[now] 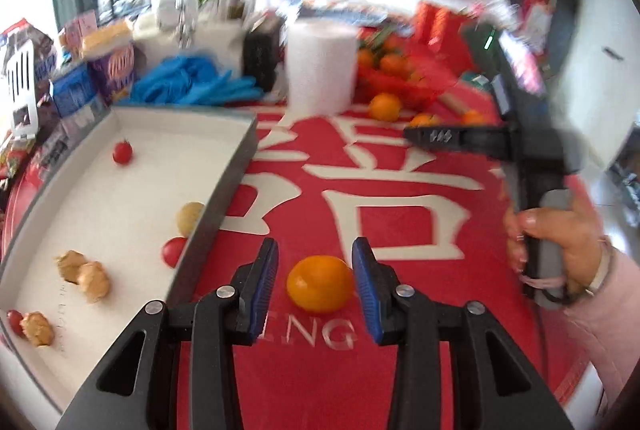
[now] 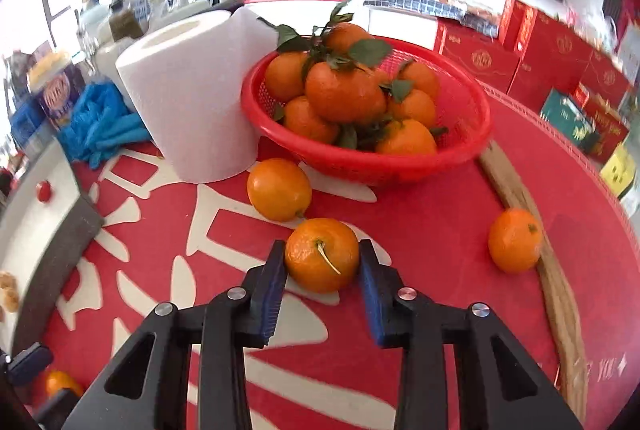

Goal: Organize fruits
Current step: 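Grasp a mandarin orange with the left tool while the right grasps another mandarin, then carry both mandarins over the white tray and open both tools to drop them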

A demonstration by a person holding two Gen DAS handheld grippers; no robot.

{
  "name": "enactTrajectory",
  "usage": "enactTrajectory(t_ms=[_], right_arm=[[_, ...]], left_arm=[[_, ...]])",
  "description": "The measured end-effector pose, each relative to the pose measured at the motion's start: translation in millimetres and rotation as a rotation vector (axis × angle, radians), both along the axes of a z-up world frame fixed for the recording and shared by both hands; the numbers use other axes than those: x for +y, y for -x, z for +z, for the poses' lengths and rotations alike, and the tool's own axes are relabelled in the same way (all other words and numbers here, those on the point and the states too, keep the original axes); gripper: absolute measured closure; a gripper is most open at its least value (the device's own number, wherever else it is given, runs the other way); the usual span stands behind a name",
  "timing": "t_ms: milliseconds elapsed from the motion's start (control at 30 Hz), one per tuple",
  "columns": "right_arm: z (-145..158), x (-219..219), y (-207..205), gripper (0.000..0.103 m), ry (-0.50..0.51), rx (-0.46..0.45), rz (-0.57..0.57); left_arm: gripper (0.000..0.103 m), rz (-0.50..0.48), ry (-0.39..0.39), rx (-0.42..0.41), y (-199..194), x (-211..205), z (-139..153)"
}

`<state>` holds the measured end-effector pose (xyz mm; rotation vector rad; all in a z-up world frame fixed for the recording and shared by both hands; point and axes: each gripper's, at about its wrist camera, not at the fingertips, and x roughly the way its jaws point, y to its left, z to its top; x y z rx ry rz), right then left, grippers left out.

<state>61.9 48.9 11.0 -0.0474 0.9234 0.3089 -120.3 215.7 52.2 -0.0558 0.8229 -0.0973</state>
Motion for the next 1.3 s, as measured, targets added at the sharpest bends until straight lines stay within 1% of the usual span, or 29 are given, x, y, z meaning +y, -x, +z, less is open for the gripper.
enactTrajectory(t_ms=[67,133,167,267,300,333,367,433,500,533,600,633,700,800,867,900,967,1100,1200,1300], right_arm=[[1.2,-11.3,13.7,0.067,-0.058,0.011,0.009],[1.6,-24.1,33.1,0.067,-0.094,0.006,0.011],[2.7,-29.6,42.5,0.067,-0.111,-0.001,0.012],[4.5,-41.8,60.1,0.067,-0.146,-0.004,0.009],[6.4,-43.4,64.1,0.067,-0.148,-0.012,0.012],[7.5,-43.8,67.4,0.067,-0.145,-0.024,0.015],[7.4,-45.1,70.5,0.067,-0.135,-0.041,0.015],[6.3,-49.9,67.4,0.067,-0.147,-0.034,0.016],[6.7,-51.4,66.0,0.067,-0.165,-0.026,0.015],[7.6,-52.2,66.6,0.067,-0.167,-0.027,0.015],[8.1,-54.6,68.5,0.067,-0.173,-0.029,0.015],[7.8,-55.1,68.6,0.067,-0.176,-0.028,0.015],[6.2,-57.7,68.5,0.067,-0.191,-0.024,0.009],[4.9,-62.6,68.1,0.067,-0.217,-0.016,-0.006],[4.1,-66.3,67.6,0.067,-0.232,-0.012,-0.012],[3.7,-67.7,67.2,0.067,-0.236,-0.007,-0.015],[2.4,-69.3,66.0,0.067,-0.245,0.004,-0.013],[-1.3,-65.6,63.3,0.067,-0.24,0.029,0.005],[2.0,-59.8,65.5,0.067,-0.215,0.015,0.024],[6.9,-51.0,66.3,0.067,-0.193,0.011,0.048]], left_arm=[[0.054,-0.031,-0.035,-0.028,14.6,-2.7,6.4],[0.052,-0.029,-0.073,-0.016,18.2,-6.0,5.9],[0.052,-0.023,-0.075,-0.006,16.9,-5.9,5.0],[0.052,-0.011,-0.044,0.006,12.1,-3.6,5.5],[0.052,-0.031,-0.03,0.005,13.8,-6.0,7.2],[0.052,-0.071,-0.03,-0.001,18.4,-12.7,9.7],[0.052,-0.101,-0.045,-0.006,22.0,-18.4,10.0],[0.05,-0.174,-0.113,-0.024,35.5,-35.3,10.9],[0.049,-0.192,-0.161,-0.031,39.0,-43.5,9.3],[0.048,-0.189,-0.166,-0.028,37.5,-45.4,8.2],[0.045,-0.165,-0.148,-0.011,26.5,-44.6,5.6],[0.042,-0.142,-0.122,0.002,14.1,-42.5,3.0],[0.041,-0.094,-0.093,0.023,-10.0,-38.2,-5.4],[0.041,-0.072,-0.084,0.089,-38.8,-39.5,-23.6],[0.055,-0.061,-0.108,0.126,-49.8,-42.9,-36.7],[0.065,-0.055,-0.092,0.105,-49.9,-41.7,-37.4],[0.065,-0.048,-0.087,0.109,-50.9,-40.2,-37.4],[0.065,-0.026,-0.07,0.093,-46.2,-33.6,-32.8],[0.065,-0.003,-0.049,0.058,-38.9,-26.8,-18.6],[0.065,0.023,-0.042,0.007,-30.5,-17.8,2.8]])
